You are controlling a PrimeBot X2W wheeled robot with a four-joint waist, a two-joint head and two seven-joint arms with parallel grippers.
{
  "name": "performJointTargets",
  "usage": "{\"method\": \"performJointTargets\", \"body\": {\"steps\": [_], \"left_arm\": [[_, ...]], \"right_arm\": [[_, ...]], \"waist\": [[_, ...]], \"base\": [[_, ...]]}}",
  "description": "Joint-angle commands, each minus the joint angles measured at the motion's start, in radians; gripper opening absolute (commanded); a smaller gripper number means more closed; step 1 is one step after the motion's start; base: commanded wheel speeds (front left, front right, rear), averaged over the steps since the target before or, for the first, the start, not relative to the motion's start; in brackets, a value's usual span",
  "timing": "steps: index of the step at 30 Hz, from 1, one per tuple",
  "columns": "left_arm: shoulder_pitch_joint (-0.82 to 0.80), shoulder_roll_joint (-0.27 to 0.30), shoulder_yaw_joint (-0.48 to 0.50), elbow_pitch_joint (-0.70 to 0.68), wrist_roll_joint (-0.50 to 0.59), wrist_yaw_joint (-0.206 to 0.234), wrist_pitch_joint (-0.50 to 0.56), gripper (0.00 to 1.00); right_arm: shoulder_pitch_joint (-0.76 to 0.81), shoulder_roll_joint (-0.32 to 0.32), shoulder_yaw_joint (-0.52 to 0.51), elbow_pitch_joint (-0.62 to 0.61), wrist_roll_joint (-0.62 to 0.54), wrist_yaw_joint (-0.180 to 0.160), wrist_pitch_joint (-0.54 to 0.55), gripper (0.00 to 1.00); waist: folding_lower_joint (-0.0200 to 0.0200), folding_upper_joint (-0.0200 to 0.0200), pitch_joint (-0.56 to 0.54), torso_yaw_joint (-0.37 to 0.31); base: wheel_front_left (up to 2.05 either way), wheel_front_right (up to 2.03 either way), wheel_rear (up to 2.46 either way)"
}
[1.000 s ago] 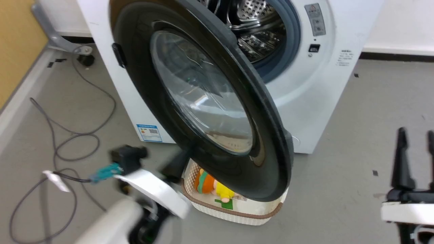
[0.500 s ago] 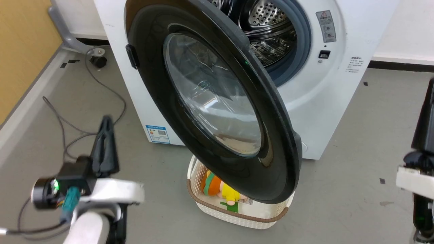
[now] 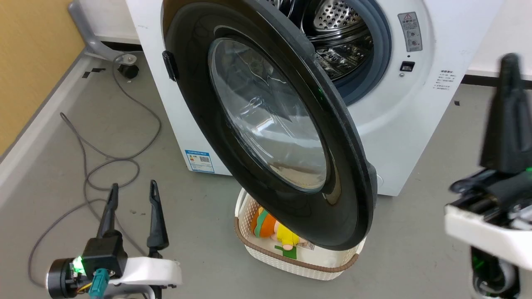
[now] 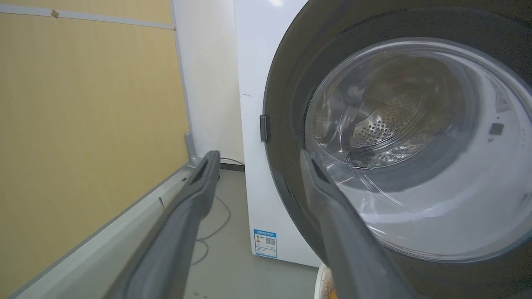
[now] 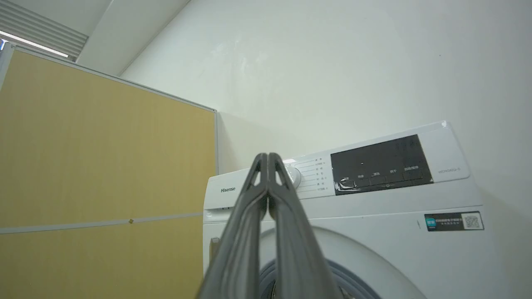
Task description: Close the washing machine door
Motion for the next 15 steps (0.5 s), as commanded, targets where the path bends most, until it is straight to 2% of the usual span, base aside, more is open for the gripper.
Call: {"method": "performJointTargets", "body": {"steps": [1, 7, 15], "left_arm": [[0.018, -0.013, 0.009, 0.003, 0.009, -0.012, -0.004, 1.00], [0.027, -0.050, 0.049, 0.007, 0.033, -0.057, -0.004, 1.00], [0.026, -0.086, 0.093, 0.000, 0.069, -0.100, -0.004, 1.00]], "right_arm": [[-0.019, -0.027, 0.036, -0.009, 0.020, 0.001, -0.004, 0.00], [-0.030, -0.128, 0.218, 0.007, 0.057, 0.001, -0.004, 0.00], [-0.032, -0.277, 0.497, 0.102, 0.047, 0.001, -0.004, 0.00]], "waist": [[0.0001, 0.0000, 0.001, 0.002], [0.0001, 0.0000, 0.004, 0.005], [0.0001, 0.0000, 0.008, -0.003]], "base": [[0.00, 0.00, 0.00], [0.00, 0.00, 0.00], [0.00, 0.00, 0.00]]}}
